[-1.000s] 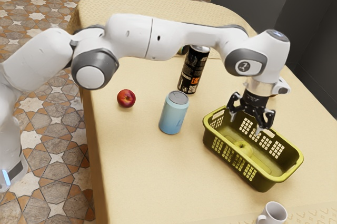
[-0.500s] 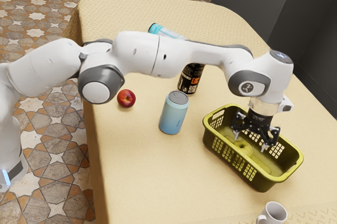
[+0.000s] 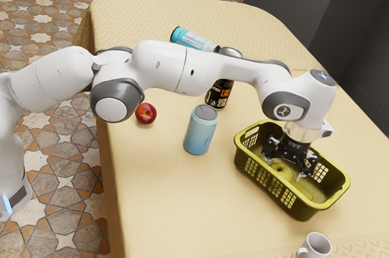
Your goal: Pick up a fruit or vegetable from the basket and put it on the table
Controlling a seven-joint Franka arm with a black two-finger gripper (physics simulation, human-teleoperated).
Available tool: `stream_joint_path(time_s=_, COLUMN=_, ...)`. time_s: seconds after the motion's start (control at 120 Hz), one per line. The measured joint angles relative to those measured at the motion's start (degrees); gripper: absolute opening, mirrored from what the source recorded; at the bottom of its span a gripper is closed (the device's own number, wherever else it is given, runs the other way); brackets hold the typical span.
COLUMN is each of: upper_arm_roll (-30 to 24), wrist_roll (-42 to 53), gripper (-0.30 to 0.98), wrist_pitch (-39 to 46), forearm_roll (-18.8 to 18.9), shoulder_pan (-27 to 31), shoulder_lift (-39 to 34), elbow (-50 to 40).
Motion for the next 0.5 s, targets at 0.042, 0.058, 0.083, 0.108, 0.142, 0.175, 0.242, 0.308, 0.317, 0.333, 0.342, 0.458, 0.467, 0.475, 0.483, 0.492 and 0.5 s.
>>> stream_joint_path(time_s=0.042, upper_arm_roll=0.0, wrist_roll=-0.2, gripper=0.69, wrist_pitch=0.0, forearm_roll=0.0, shoulder_pan=0.0, shoulder_lift=0.0, elbow=-0.2)
stream_joint_path(time_s=0.058, upper_arm_roll=0.0, wrist_roll=-0.2, gripper=0.69, wrist_pitch=0.0, forearm_roll=0.0, shoulder_pan=0.0, shoulder_lift=0.0, elbow=-0.2)
stream_joint_path(time_s=0.083, upper_arm_roll=0.0, wrist_roll=-0.3, gripper=0.69, wrist_pitch=0.0, forearm_roll=0.0, shoulder_pan=0.0, shoulder_lift=0.0, elbow=-0.3)
stream_joint_path(time_s=0.108, upper_arm_roll=0.0, wrist_roll=-0.4, gripper=0.69, wrist_pitch=0.1, forearm_roll=0.0, shoulder_pan=0.0, shoulder_lift=-0.1, elbow=-0.5)
stream_joint_path(time_s=0.142, upper_arm_roll=0.0, wrist_roll=-0.5, gripper=0.69, wrist_pitch=0.1, forearm_roll=0.0, shoulder_pan=-0.1, shoulder_lift=-0.1, elbow=-0.7)
stream_joint_path(time_s=0.175, upper_arm_roll=0.0, wrist_roll=-0.6, gripper=0.69, wrist_pitch=0.1, forearm_roll=0.1, shoulder_pan=-0.1, shoulder_lift=-0.1, elbow=-0.9)
stream_joint_path(time_s=0.242, upper_arm_roll=-0.1, wrist_roll=-0.6, gripper=0.69, wrist_pitch=0.1, forearm_roll=0.1, shoulder_pan=-0.1, shoulder_lift=-0.2, elbow=-1.0)
stream_joint_path(time_s=0.308, upper_arm_roll=-0.1, wrist_roll=-0.7, gripper=0.69, wrist_pitch=0.1, forearm_roll=0.2, shoulder_pan=-0.1, shoulder_lift=-0.3, elbow=-1.1)
stream_joint_path(time_s=0.317, upper_arm_roll=-0.1, wrist_roll=-0.7, gripper=0.69, wrist_pitch=0.1, forearm_roll=0.2, shoulder_pan=-0.1, shoulder_lift=-0.3, elbow=-1.1)
stream_joint_path(time_s=0.333, upper_arm_roll=-0.1, wrist_roll=-0.7, gripper=0.69, wrist_pitch=0.1, forearm_roll=0.2, shoulder_pan=-0.2, shoulder_lift=-0.3, elbow=-1.1)
stream_joint_path(time_s=0.342, upper_arm_roll=-0.1, wrist_roll=-0.7, gripper=0.69, wrist_pitch=0.1, forearm_roll=0.2, shoulder_pan=-0.2, shoulder_lift=-0.3, elbow=-1.1)
stream_joint_path(time_s=0.458, upper_arm_roll=-0.1, wrist_roll=-0.8, gripper=0.69, wrist_pitch=-0.1, forearm_roll=0.2, shoulder_pan=-0.5, shoulder_lift=-0.8, elbow=-1.2)
stream_joint_path(time_s=0.467, upper_arm_roll=-0.1, wrist_roll=-0.8, gripper=0.69, wrist_pitch=-0.1, forearm_roll=0.2, shoulder_pan=-0.5, shoulder_lift=-0.8, elbow=-1.3)
stream_joint_path(time_s=0.475, upper_arm_roll=-0.1, wrist_roll=-0.8, gripper=0.69, wrist_pitch=-0.1, forearm_roll=0.2, shoulder_pan=-0.6, shoulder_lift=-0.9, elbow=-1.5)
stream_joint_path(time_s=0.483, upper_arm_roll=-0.1, wrist_roll=-0.8, gripper=0.69, wrist_pitch=-0.1, forearm_roll=0.2, shoulder_pan=-0.6, shoulder_lift=-1.0, elbow=-1.6)
stream_joint_path(time_s=0.492, upper_arm_roll=-0.1, wrist_roll=-0.8, gripper=0.69, wrist_pitch=-0.1, forearm_roll=0.2, shoulder_pan=-0.6, shoulder_lift=-1.1, elbow=-1.7)
stream_joint_path(time_s=0.5, upper_arm_roll=-0.1, wrist_roll=-0.8, gripper=0.69, wrist_pitch=-0.2, forearm_roll=0.2, shoulder_pan=-0.6, shoulder_lift=-1.2, elbow=-1.9)
